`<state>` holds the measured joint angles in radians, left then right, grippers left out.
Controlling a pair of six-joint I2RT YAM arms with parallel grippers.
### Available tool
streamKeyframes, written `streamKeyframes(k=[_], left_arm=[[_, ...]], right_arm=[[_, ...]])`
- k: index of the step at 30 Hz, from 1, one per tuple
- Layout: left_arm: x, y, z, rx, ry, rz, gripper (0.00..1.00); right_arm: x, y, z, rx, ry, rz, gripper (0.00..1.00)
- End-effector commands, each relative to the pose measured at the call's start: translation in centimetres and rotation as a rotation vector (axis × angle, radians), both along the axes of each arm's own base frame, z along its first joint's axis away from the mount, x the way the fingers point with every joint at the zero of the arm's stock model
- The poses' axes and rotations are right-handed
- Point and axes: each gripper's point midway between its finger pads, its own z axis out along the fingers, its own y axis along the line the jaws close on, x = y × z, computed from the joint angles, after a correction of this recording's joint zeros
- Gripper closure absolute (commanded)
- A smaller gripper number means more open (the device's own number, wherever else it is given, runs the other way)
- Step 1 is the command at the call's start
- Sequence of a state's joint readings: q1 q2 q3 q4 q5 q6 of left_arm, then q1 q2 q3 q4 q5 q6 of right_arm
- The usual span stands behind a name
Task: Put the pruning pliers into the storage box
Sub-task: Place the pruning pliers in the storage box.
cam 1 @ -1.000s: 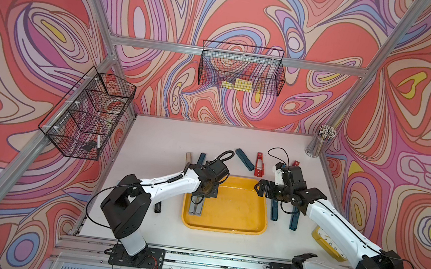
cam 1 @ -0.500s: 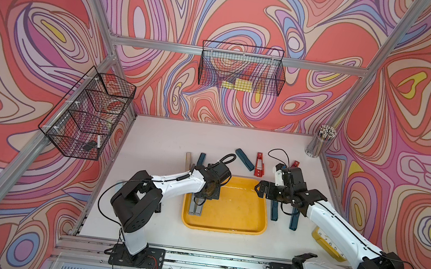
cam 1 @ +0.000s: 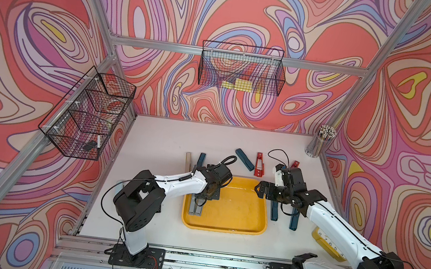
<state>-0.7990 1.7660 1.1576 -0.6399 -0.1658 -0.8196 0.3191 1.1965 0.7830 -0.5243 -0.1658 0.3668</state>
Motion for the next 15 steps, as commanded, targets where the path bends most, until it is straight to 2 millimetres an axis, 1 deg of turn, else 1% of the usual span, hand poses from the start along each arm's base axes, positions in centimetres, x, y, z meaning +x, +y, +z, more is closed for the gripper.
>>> streamKeyframes(k=[1,8,15], left_arm=[[-0.20,1.08,-0.28,0.056,-0.001,0.031,1.00],[-0.21,1.74,-0.46,0.085,-0.009,0.046,1.00],[-0.15,1.99,-0.38,0.094,-0.017,0.054,1.00]], right_arm=[[-0.20,-0.07,0.03,0.006,-0.010,0.006,0.02],[-0.20,-0.07,-0.04,0.007,-0.011,0.005,0.02],[0.01,0.06,0.11,0.010,-0.012,0.009,0.02]])
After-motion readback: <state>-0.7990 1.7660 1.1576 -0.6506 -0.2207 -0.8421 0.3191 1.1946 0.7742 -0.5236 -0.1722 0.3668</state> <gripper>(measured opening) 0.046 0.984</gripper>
